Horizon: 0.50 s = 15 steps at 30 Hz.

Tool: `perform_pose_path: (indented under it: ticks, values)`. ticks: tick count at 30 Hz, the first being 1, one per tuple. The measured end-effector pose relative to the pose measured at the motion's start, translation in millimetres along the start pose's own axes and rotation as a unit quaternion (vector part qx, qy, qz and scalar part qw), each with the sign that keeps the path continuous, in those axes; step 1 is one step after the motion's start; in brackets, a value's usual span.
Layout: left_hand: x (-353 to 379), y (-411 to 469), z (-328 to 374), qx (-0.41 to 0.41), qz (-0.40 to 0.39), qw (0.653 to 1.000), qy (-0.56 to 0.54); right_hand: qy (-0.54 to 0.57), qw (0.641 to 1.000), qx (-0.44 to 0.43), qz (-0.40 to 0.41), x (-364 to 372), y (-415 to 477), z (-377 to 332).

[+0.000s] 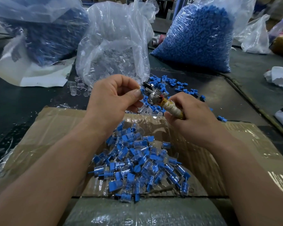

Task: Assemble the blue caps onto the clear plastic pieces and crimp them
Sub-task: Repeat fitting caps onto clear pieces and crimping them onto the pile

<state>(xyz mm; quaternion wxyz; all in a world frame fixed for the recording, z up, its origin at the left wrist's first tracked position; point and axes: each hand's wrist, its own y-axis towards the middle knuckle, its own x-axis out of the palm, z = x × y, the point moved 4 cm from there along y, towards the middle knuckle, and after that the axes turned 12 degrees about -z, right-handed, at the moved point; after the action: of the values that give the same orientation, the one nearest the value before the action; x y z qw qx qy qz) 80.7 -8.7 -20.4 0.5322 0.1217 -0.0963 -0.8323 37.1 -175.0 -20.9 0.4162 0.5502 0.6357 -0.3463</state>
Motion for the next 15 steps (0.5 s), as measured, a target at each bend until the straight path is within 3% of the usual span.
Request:
perform_pose_path:
  ticks: [15]
  values:
    - [1.1,-0.9,0.9,0.006,-0.009,1.000,0.024,-0.025,1.000,-0.001,-0.007,1.6,0.1,-2.0]
